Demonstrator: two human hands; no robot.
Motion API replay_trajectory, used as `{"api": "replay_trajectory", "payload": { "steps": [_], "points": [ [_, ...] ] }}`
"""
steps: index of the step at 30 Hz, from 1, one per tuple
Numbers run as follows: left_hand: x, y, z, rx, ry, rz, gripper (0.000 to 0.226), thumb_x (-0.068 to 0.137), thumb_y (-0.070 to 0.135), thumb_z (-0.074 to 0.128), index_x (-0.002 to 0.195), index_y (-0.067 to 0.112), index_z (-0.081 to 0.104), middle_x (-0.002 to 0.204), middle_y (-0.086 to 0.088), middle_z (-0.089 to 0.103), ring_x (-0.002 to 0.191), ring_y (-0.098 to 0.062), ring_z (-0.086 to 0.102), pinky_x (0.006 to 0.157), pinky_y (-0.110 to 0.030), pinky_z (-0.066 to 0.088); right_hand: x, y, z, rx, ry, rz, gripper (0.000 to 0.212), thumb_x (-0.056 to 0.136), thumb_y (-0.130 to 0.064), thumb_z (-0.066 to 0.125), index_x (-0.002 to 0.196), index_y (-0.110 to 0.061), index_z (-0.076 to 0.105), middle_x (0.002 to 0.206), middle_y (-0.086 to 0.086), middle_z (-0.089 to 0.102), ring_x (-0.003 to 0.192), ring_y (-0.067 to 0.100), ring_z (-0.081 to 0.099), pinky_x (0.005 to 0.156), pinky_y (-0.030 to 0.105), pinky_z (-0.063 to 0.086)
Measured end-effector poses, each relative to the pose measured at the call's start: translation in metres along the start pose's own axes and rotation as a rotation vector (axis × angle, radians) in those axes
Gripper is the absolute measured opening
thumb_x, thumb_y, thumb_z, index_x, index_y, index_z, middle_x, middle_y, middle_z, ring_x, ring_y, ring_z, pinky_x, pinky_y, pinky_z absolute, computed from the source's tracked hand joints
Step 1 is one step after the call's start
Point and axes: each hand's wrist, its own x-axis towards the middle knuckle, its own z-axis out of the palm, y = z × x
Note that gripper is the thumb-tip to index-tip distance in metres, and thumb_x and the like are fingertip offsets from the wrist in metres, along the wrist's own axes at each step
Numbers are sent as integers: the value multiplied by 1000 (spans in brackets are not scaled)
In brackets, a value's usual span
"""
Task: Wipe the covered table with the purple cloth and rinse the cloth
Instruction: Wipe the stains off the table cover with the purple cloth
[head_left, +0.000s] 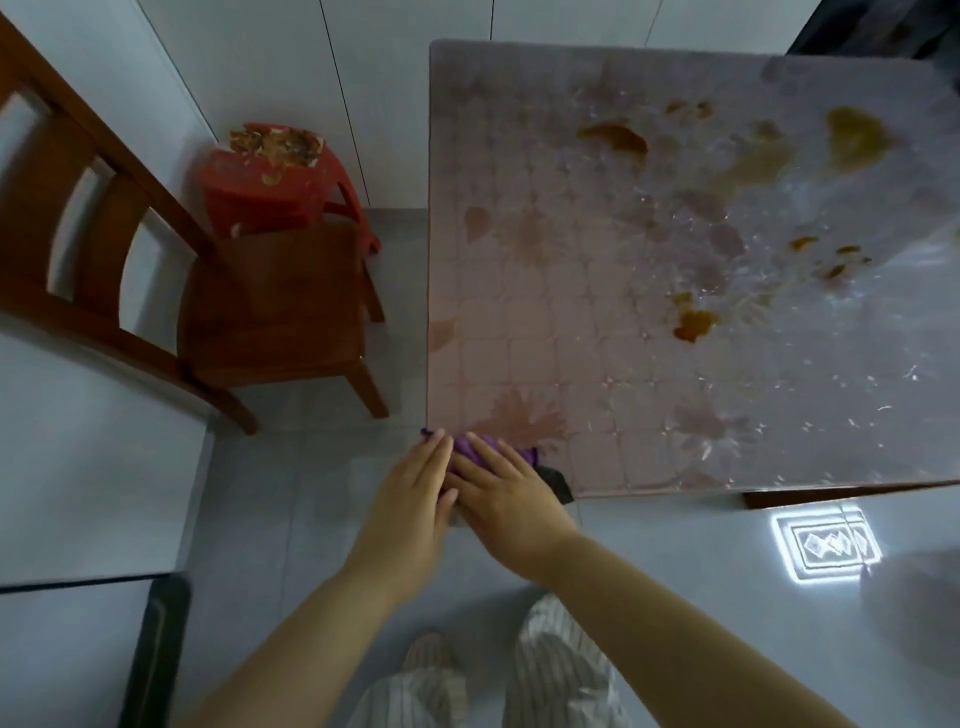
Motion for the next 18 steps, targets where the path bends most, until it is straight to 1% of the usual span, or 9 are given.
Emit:
{"api": "replay_trajectory", "payload": {
  "steps": [2, 3, 5, 6, 8, 11, 13, 15, 18],
  "points": [
    [2, 3, 9, 39, 10, -71, 93, 78, 70, -7, 141, 8, 22, 150, -7, 22, 135, -11, 12, 109, -27, 12, 0, 13, -5, -52, 23, -68, 48, 85, -33, 34, 130, -26, 52, 134, -8, 54, 127, 19, 47, 105, 42, 30],
    [6, 6, 14, 82, 18, -106, 94, 79, 68, -9, 140, 5, 24, 149, -9, 24, 134, -13, 15, 110, -32, 14, 2, 22, -8, -49, 9, -116, 49, 88, -31, 35, 135, -25, 45, 142, -6, 46, 135, 21, 37, 110, 44, 16],
    [22, 21, 21, 194, -15, -147, 79, 89, 56, 6, 135, -1, 34, 143, -14, 36, 131, -22, 32, 105, -45, 22, 7, 49, -17, -24, -32, -149, 54, 94, -26, 35, 146, -23, 22, 155, -3, 19, 144, 23, 6, 109, 42, -13],
    [31, 31, 24, 248, -20, -138, 68, 90, 47, 18, 131, -2, 41, 137, -16, 44, 125, -25, 45, 101, -49, 29, 9, 65, -22, -16, -18, -93, 56, 96, -24, 35, 148, -23, 13, 157, -3, 10, 145, 23, -3, 106, 40, -19],
    [52, 57, 34, 321, -10, -140, 63, 84, 39, 26, 129, 0, 45, 133, -14, 51, 117, -25, 55, 106, -42, 31, 7, 106, -31, -28, 35, 63, 61, 95, -20, 36, 148, -21, 7, 158, -2, 1, 144, 21, -10, 106, 38, -21],
    [65, 96, 48, 254, 45, -163, 69, 83, 43, 16, 139, 6, 29, 146, -9, 35, 136, -20, 30, 113, -34, -5, -8, 177, -43, 8, 66, 343, 67, 91, -10, 38, 149, -12, 4, 157, 7, -11, 144, 23, -11, 114, 37, -11],
    [58, 110, 56, 212, 109, -192, 61, 87, 40, 25, 136, 6, 35, 139, -10, 45, 132, -18, 28, 111, -33, -5, -16, 204, -48, 136, 98, 468, 69, 90, -6, 41, 148, -11, 5, 157, 8, -11, 144, 24, -9, 117, 37, -5],
    [46, 115, 65, 133, 197, -242, 58, 87, 39, 30, 135, 7, 37, 137, -9, 48, 133, -18, 27, 113, -32, -3, -7, 209, -50, 242, 121, 463, 67, 91, -6, 36, 149, -18, 4, 158, 4, -5, 144, 22, -6, 118, 36, -3],
    [29, 115, 71, 65, 325, -352, 59, 85, 41, 32, 134, 8, 41, 135, -10, 49, 133, -16, 25, 113, -41, 7, 23, 182, -49, 239, 114, 239, 57, 98, -23, 30, 148, -23, 3, 158, 3, 2, 145, 22, 0, 116, 37, -2]
  ]
}}
